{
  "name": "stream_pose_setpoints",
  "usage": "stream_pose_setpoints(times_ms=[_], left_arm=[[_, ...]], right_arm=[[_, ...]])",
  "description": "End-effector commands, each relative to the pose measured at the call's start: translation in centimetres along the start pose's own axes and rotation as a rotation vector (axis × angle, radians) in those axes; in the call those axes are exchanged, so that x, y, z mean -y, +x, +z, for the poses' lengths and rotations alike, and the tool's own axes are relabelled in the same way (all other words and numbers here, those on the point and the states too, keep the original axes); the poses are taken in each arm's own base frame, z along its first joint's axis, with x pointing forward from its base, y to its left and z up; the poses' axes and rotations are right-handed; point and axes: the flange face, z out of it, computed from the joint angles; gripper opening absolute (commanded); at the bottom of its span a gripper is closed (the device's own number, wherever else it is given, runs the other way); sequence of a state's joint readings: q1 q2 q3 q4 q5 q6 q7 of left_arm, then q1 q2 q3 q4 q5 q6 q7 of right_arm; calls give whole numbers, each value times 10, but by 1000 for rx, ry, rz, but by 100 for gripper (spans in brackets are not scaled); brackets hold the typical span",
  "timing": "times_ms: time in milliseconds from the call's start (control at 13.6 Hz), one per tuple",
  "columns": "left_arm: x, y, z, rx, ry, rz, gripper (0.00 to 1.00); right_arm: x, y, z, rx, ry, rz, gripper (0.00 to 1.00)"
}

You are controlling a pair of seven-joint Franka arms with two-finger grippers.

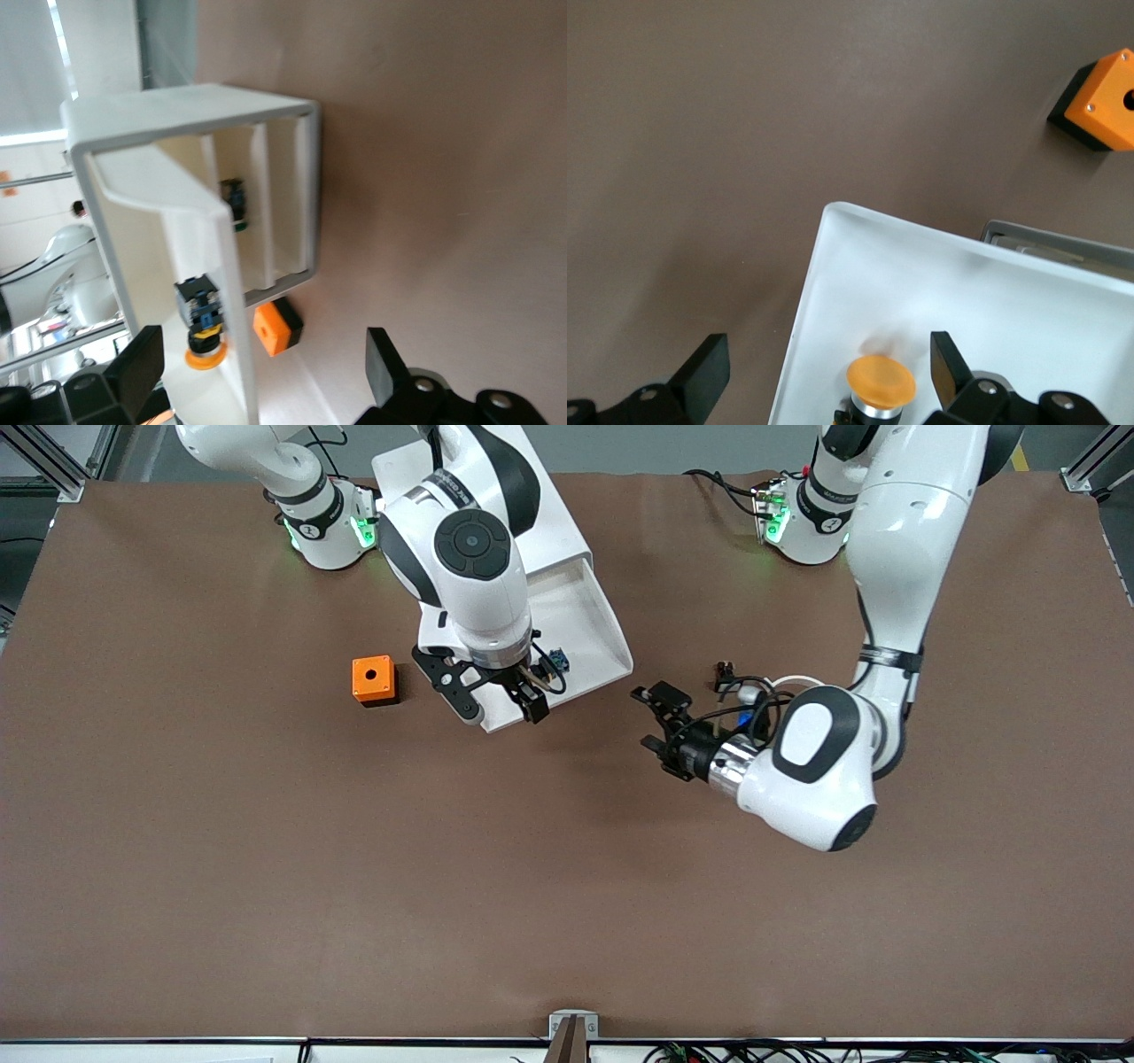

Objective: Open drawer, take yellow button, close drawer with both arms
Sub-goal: 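Lower the right gripper to the orange button while the left gripper withdraws, then grasp the orange button with the right gripper while the left gripper returns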

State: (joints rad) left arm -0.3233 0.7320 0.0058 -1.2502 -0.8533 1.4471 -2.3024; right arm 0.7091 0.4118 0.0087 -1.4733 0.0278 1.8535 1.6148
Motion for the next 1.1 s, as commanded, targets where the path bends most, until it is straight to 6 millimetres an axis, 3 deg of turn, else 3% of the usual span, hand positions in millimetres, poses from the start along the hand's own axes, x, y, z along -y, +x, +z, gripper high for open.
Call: stream_pose_setpoints(times_ms=[0, 220, 366, 586, 806, 880, 1026], left_arm=[[18, 7, -36, -49, -102, 126, 100], [48, 10, -67, -95, -210, 245, 100], [69, 13, -83, -184, -287, 453, 100], [92, 14, -100, -247, -318, 740, 100], [119, 12, -100, -400, -365, 926, 100], [133, 4, -88, -480, -379, 978, 100], [135, -11, -67, -514, -413, 1060, 100]], right_arm=[[3, -9, -4, 95, -4, 76, 100], [3, -15, -3, 133, -16, 168, 100], [3, -26, 3, 130, -25, 162, 100], [3, -27, 19, 128, -57, 157, 100], [-1, -36, 31, 126, -113, 142, 100], [-2, -37, 31, 126, -115, 140, 100], [-1, -44, 35, 125, -119, 131, 100]])
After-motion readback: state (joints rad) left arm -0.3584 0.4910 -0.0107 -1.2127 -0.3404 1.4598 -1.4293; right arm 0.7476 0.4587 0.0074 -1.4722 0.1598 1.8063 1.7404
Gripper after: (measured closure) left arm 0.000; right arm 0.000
